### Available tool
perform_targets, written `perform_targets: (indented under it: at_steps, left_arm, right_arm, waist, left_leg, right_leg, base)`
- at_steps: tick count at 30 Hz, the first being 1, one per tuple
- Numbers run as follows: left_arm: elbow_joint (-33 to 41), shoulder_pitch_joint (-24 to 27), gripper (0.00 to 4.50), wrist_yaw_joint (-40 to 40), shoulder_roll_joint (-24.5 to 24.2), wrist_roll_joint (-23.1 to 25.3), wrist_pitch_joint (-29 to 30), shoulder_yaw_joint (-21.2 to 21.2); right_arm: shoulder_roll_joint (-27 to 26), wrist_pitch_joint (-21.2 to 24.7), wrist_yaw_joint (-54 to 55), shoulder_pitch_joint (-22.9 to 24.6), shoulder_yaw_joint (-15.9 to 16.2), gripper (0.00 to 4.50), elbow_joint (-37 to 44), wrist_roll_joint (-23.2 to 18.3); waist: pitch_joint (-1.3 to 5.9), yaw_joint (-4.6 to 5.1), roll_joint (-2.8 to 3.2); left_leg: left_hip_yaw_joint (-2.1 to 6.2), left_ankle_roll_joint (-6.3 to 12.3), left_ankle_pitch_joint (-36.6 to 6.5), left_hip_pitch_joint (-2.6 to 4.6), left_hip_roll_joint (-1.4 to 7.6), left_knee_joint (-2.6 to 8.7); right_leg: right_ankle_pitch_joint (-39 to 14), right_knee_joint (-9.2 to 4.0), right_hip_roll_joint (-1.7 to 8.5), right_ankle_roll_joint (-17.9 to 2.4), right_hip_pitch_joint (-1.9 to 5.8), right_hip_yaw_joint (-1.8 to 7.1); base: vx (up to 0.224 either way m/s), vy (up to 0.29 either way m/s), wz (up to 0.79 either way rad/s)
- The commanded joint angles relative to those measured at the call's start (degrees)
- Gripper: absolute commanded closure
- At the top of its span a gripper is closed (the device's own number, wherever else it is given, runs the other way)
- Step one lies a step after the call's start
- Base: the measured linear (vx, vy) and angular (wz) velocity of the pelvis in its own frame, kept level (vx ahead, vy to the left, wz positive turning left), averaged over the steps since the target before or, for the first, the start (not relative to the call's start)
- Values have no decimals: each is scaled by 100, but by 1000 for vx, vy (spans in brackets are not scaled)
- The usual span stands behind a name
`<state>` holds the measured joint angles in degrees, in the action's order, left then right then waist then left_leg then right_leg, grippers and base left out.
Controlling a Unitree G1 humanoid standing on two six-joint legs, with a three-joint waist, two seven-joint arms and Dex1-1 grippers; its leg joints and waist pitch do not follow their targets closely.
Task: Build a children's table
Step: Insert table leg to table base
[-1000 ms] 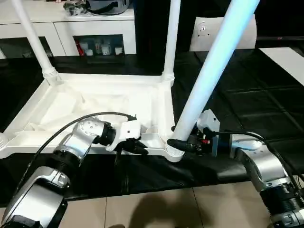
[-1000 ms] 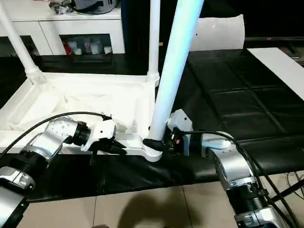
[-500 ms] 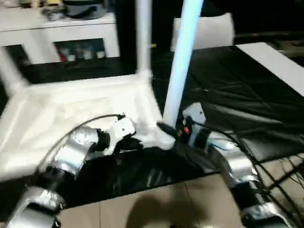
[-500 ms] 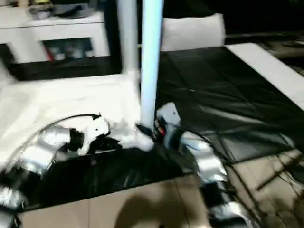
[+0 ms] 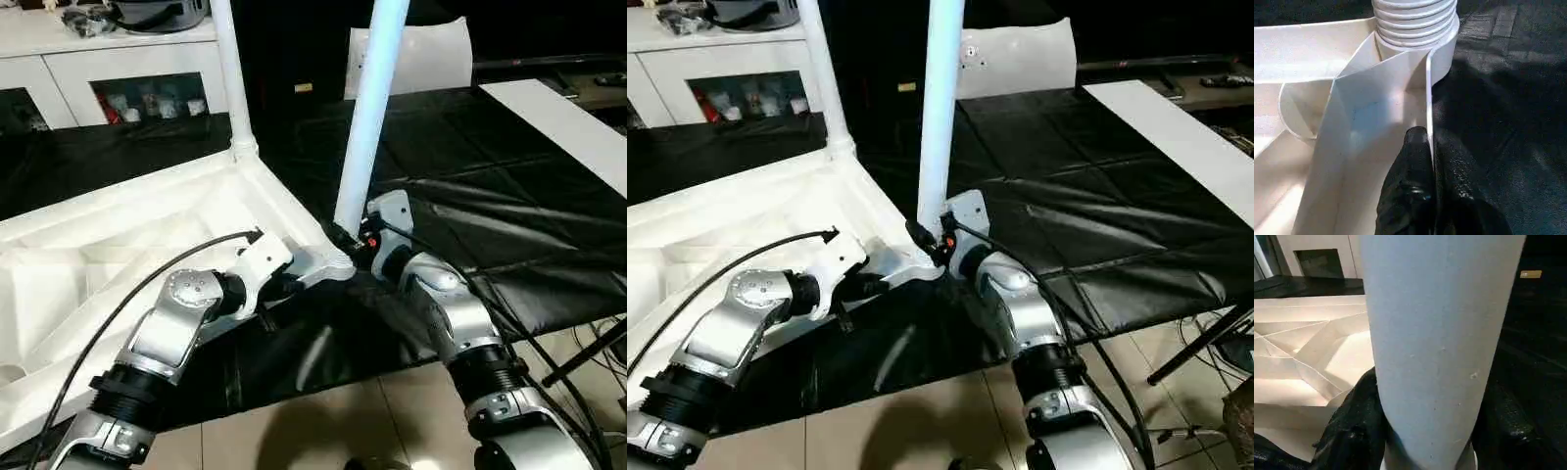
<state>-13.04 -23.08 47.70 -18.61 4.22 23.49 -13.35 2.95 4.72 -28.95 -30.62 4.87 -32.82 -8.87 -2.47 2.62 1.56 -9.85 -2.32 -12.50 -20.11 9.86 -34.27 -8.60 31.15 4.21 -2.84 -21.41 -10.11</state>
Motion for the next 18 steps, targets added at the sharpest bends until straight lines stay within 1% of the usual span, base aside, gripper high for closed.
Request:
perform_targets:
  at_steps: [1, 2, 3, 4, 5, 6, 7, 8, 9, 10, 11, 12, 14, 15, 16, 17, 18]
  left_arm:
    - [339, -169, 450, -43, -33, -10, -39, -5]
    - [343, -169, 450, -36, -48, -22, -52, -17]
    - [339, -170, 450, -10, -57, -56, -27, -21]
    - [335, -171, 450, 10, -63, -81, -12, -23]
    - [330, -173, 450, 25, -65, -95, -5, -24]
    - [301, -176, 450, 48, -78, -91, -118, -36]
    - [290, -177, 450, 44, -83, -79, -167, -40]
    - [283, -165, 450, -35, -82, -21, -231, -46]
    - [278, -154, 450, -96, -75, 9, -281, -44]
    - [240, -160, 450, -185, -44, 6, -290, -8]
    - [217, -170, 450, -196, -32, -16, -287, 9]
    - [204, -176, 450, -204, -25, -27, -285, 18]
    - [127, -215, 450, -180, -37, -58, -332, 30]
    - [4, -273, 450, -119, -60, -110, -409, 53]
    - [-34, -290, 450, -96, -69, -122, -442, 59]
    - [-193, -362, 450, 0, -107, -171, -583, 85]
    - [-193, -362, 450, 0, -107, -171, -583, 85]
  right_arm:
    - [-88, 519, 129, 192, -18, 191, -655, -36]
    - [-88, 479, 137, 173, -28, 191, -697, -28]
    - [-94, 417, 154, 154, -56, 191, -742, -31]
    - [-101, 378, 165, 143, -78, 182, -769, -37]
    - [-107, 361, 167, 139, -94, 182, -780, -47]
    - [-107, 357, 148, 124, -99, 164, -809, -39]
    - [-105, 357, 136, 119, -96, 150, -819, -33]
    - [-89, 348, 99, 122, -80, 150, -829, -19]
    - [-73, 335, 57, 130, -66, 139, -831, -6]
    - [-20, 296, 64, 173, -25, 131, -793, 83]
    - [-1, 279, 62, 187, -8, 131, -782, 122]
    - [10, 267, 59, 194, 2, 103, -779, 146]
    - [56, 315, -12, 264, -17, 96, -709, 106]
    - [114, 365, -115, 379, -40, 83, -552, 41]
    - [134, 391, -151, 435, -47, 83, -469, 12]
    - [217, 500, -299, 674, -73, 70, -110, -111]
    - [217, 500, -299, 674, -73, 52, -110, -111]
  waist:
    - [288, -77, 49]
    - [280, -74, 43]
    - [278, -72, 96]
    - [280, -73, 72]
    - [283, -79, 64]
    - [302, -91, 96]
    - [295, -79, 103]
    - [306, -73, 96]
    - [315, -86, 94]
    - [317, -93, 95]
    - [347, -128, 97]
    - [360, -156, 92]
    - [358, -198, 98]
    - [358, -225, 90]
    - [354, -233, 102]
    - [339, -247, 95]
    - [351, -286, 90]
  left_leg:
    - [237, 285, -1391, -18, 451, 448]
    - [238, 256, -1474, -10, 445, 450]
    - [244, 223, -1576, 11, 437, 444]
    - [232, 198, -1622, 21, 437, 437]
    - [229, 194, -1592, 10, 425, 431]
    - [254, 196, -1474, -5, 450, 451]
    - [253, 204, -1471, -10, 459, 458]
    - [247, 200, -1464, -9, 458, 452]
    - [235, 211, -1414, -2, 450, 442]
    - [228, 224, -1383, -10, 449, 435]
    - [221, 247, -1185, -29, 442, 418]
    - [219, 295, -1001, -38, 455, 417]
    - [201, 330, -899, -27, 460, 410]
    - [186, 364, -881, -26, 448, 405]
    - [187, 378, -871, -30, 446, 403]
    - [178, 401, -908, -14, 437, 408]
    - [182, 385, -956, -4, 450, 406]
  right_leg:
    - [-2144, -381, 655, -664, 263, 487]
    - [-2297, -394, 656, -639, 260, 479]
    - [-2452, -417, 660, -613, 253, 476]
    - [-2539, -462, 671, -592, 238, 479]
    - [-2507, -452, 669, -580, 253, 481]
    - [-2319, -396, 655, -601, 270, 479]
    - [-2242, -395, 640, -610, 257, 480]
    - [-2081, -379, 640, -654, 263, 486]
    - [-1977, -370, 648, -712, 267, 493]
    - [-1933, -366, 656, -739, 269, 500]
    - [-1698, -328, 661, -787, 297, 506]
    - [-1451, -280, 645, -836, 295, 509]
    - [-1269, -258, 636, -900, 278, 517]
    - [-1222, -258, 638, -915, 286, 519]
    - [-1223, -258, 635, -903, 287, 520]
    - [-1305, -289, 610, -847, 272, 512]
    - [-1390, -278, 633, -787, 282, 521]
  base:
    - [0, 0, 0]
    - [0, 0, 0]
    - [0, 0, 0]
    - [0, 0, 0]
    - [0, 0, 0]
    - [0, 0, 0]
    - [0, 0, 0]
    - [0, 0, 0]
    - [0, 0, 0]
    - [0, 0, 0]
    - [0, 0, 0]
    - [0, 0, 0]
    - [0, 0, 0]
    - [0, 0, 0]
    - [0, 0, 0]
    - [0, 0, 0]
    - [0, 0, 0]
